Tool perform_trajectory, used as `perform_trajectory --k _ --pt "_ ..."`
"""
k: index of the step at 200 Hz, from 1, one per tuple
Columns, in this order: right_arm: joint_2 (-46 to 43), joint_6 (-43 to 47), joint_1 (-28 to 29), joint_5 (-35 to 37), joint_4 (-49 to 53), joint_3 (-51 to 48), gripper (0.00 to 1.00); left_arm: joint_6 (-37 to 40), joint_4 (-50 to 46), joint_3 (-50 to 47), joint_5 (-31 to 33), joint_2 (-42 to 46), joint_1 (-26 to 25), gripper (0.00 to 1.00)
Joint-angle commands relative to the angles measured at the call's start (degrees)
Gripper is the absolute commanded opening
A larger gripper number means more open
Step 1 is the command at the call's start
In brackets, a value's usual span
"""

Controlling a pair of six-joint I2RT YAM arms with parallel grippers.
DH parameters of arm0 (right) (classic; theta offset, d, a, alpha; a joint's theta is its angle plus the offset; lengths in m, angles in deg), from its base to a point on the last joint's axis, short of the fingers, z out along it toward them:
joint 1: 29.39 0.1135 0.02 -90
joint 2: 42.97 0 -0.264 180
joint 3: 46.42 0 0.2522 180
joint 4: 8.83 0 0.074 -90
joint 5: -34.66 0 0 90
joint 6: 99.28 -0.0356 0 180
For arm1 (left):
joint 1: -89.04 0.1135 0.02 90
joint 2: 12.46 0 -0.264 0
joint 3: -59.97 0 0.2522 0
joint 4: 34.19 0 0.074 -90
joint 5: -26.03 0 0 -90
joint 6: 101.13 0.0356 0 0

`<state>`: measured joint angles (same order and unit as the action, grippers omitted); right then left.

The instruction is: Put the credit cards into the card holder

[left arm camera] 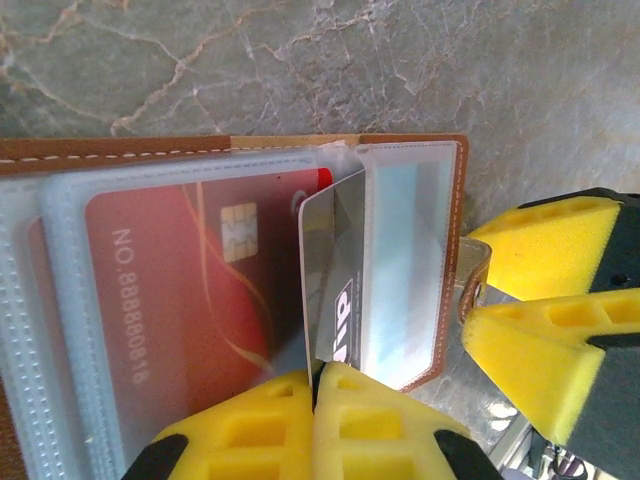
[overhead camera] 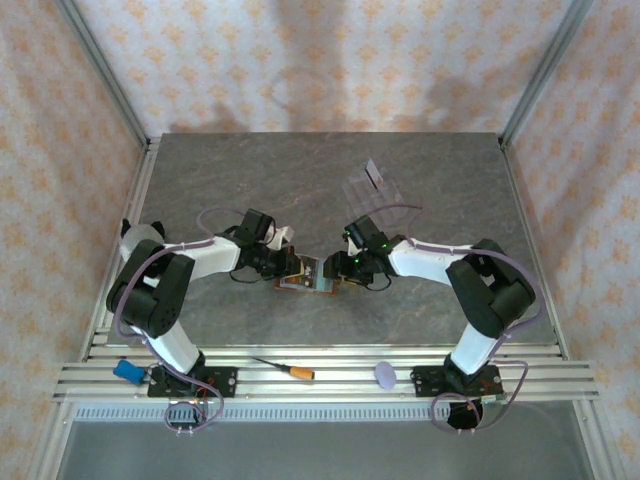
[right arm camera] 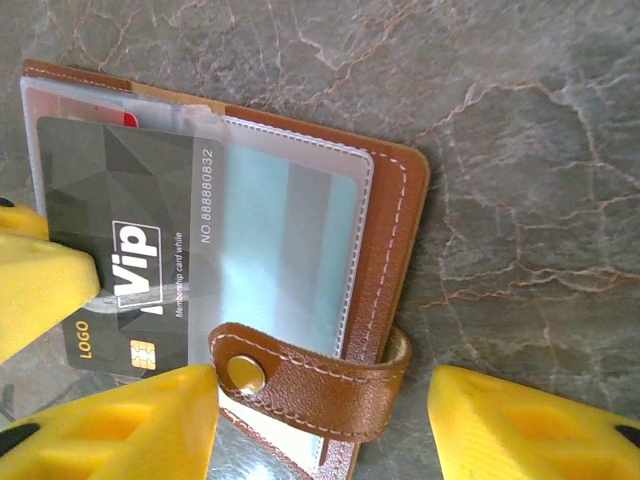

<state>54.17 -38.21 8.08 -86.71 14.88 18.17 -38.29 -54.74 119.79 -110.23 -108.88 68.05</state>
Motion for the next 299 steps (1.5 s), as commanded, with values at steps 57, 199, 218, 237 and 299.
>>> perform_trajectory --k 57,199,218,237,299 --pt "-6.34 -0.09 2.31 14.01 2.0 -1.86 0.91 0.0 -5.51 0.74 8.49 3.71 -0.96 0.33" --pt "1.32 3.72 12.51 25.42 3.93 9.45 0.99 1.54 -6.99 -1.49 14.44 6.45 2.79 0.14" --pt "3.56 4.68 13.82 28.74 3.93 11.41 0.99 1.67 -6.15 -2.33 14.37 5.8 3.45 0.11" --pt "5.73 6.01 15.63 33.34 5.11 13.67 0.99 1.71 -4.98 -3.44 13.7 5.35 4.2 0.11" --pt "12.39 7.65 17.46 40.58 5.25 16.76 0.99 0.32 -1.91 -5.97 11.84 5.16 4.65 0.1"
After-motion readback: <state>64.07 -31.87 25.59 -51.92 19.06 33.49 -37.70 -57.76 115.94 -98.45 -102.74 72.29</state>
